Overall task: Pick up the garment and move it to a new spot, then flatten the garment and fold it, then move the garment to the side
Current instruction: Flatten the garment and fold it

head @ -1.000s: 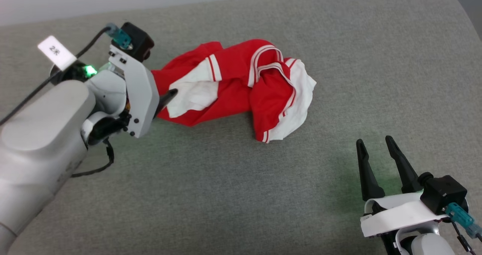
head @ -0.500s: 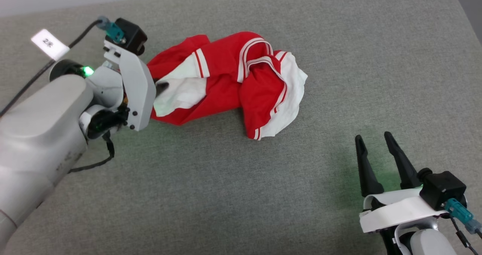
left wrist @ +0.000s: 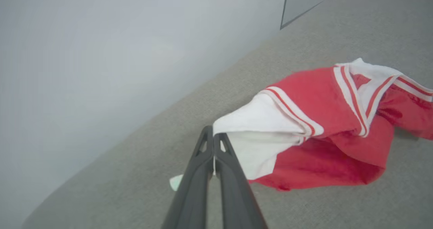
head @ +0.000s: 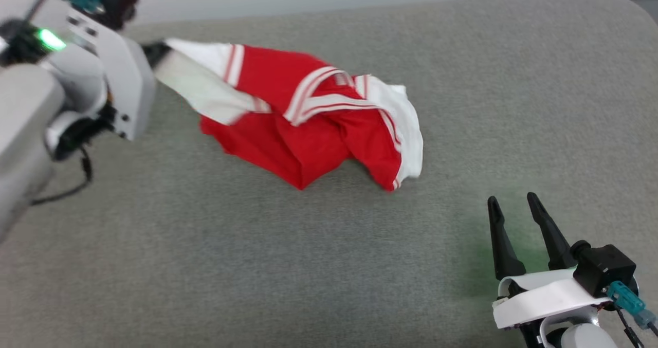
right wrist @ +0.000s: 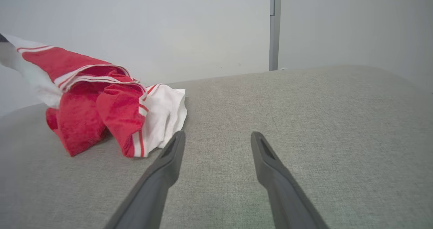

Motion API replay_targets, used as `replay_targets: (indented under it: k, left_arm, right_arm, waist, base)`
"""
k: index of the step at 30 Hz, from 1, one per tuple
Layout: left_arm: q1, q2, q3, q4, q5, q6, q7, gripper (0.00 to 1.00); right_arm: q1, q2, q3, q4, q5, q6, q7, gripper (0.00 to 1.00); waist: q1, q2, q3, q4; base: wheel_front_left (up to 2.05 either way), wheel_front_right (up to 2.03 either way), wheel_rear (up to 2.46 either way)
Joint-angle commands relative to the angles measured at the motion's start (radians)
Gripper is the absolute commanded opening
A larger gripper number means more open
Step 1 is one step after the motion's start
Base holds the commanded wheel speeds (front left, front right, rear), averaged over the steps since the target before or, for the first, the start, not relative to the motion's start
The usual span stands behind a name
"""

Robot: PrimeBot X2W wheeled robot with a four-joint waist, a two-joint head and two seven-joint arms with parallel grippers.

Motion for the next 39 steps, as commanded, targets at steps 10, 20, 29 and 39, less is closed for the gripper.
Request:
replay_targets:
  k: [10,20,29,39]
  left_arm:
    - [0.108,0.033,-0.001,0.133,0.208,0.002,-0.416,0.0]
    - [0.369,0.024,0.108,0.148,0.272,0.014,-0.483,0.0]
    - [0.652,0.002,0.248,0.023,0.383,0.028,-0.484,0.0]
    - [0.739,-0.034,0.33,0.018,0.354,0.01,-0.484,1.0]
  right_arm:
    - [0.016,0.002,-0.004,-0.008,-0.015,0.0,0.002,1.0]
    - [0.044,0.001,-0.034,-0.051,-0.026,0.0,0.028,1.0]
    - [0.074,0.002,-0.038,-0.08,-0.035,0.0,0.057,1.0]
    - [0.079,-0.003,-0.024,-0.094,-0.033,0.0,0.075,1.0]
  waist:
    - [0.0,0.0,-0.035,0.072]
    - [0.0,0.0,-0.044,0.087]
    - [0.0,0.0,-0.071,0.115]
    - [0.0,0.0,-0.086,0.122]
  base:
    - [0.0,0.0,0.0]
    - [0.0,0.0,0.0]
    - [0.0,0.0,0.0]
    - [0.0,0.0,0.0]
